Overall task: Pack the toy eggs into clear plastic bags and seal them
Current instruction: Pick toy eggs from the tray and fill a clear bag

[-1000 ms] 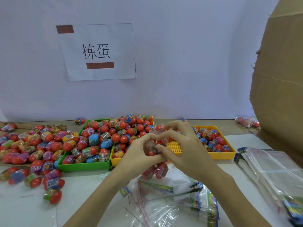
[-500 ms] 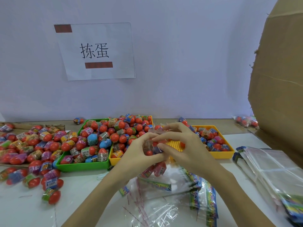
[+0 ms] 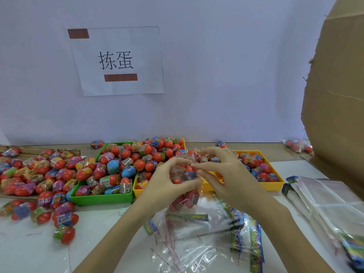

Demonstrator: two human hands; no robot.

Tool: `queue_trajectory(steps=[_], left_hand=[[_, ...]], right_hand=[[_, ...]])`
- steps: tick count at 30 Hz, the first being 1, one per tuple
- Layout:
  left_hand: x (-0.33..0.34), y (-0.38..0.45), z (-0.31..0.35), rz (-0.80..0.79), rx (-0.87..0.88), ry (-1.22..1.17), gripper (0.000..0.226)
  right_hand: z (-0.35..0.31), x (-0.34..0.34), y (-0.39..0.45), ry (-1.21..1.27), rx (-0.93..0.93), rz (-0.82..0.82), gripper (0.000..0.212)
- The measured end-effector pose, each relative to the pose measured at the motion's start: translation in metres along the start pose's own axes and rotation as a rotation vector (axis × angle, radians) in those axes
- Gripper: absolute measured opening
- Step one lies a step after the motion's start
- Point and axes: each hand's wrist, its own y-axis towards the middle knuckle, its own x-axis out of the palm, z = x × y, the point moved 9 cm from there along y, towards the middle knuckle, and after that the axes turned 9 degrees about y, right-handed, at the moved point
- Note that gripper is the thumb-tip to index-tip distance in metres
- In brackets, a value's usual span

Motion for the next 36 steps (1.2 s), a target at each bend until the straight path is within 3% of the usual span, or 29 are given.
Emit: queue_trajectory(steps=[5, 11, 16, 19, 24, 31, 36], left_hand=[[-0.003, 0.000, -0.001, -0.032, -0.029, -0.080, 0.039], [0.001, 0.000, -0.002, -0.033, -0.081, -0.113, 0.021], [-0.008, -0.001, -0.005, 0.082, -0.091, -0.136, 0.012], [-0.011, -0.001, -0.009, 0.139, -0.111, -0.125, 0.015], [-0.006, 0.002, -0.012, 0.086, -0.125, -0.127, 0.023], [-0.007, 0.002, -0.011, 0.107, -0.108, -0.111, 0.027], [-0.007, 0.001, -0.001, 0.121, -0.040, -0.054, 0.031]], right_hand=[[0.004, -0.003, 0.000, 0.029, 0.028, -0.012, 0.021], [0.006, -0.003, -0.001, 0.037, 0.062, -0.029, 0.014], [0.003, 0.003, -0.001, 0.044, 0.034, -0.057, 0.013], [0.003, 0.005, -0.001, 0.052, 0.034, -0.055, 0.006], [-0.004, 0.004, 0.000, 0.058, -0.041, -0.012, 0.003], [-0.008, 0.002, 0.002, 0.172, -0.072, 0.028, 0.011], [0.000, 0.020, 0.001, 0.216, 0.015, -0.057, 0.043]])
